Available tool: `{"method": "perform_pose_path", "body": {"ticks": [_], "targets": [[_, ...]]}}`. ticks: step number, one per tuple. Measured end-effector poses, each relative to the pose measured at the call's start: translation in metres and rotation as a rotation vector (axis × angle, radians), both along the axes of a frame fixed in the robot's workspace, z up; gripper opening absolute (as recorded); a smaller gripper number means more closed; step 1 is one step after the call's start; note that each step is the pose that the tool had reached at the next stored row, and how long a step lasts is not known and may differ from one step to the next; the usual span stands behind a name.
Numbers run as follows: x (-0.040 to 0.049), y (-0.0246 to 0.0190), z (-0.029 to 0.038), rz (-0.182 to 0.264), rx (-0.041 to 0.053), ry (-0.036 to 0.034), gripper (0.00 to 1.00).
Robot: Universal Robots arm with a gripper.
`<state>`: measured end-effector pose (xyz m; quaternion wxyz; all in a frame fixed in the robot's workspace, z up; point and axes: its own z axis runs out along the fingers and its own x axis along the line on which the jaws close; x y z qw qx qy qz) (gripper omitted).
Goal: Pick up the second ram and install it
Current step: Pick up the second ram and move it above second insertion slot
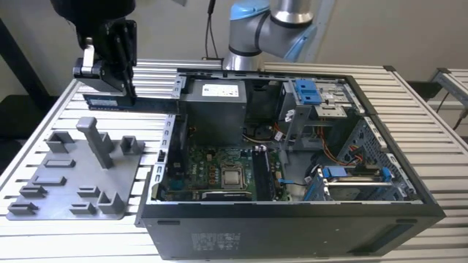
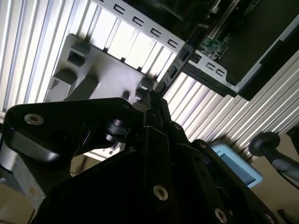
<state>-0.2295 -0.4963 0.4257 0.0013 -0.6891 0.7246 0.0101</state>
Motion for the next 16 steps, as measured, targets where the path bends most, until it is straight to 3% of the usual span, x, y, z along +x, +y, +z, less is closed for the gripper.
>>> {"method": "perform_pose_path", "body": {"ticks": [16], "targets": [[0.0461,0.0,0.0,0.0,0.0,0.001,0.14]]}}
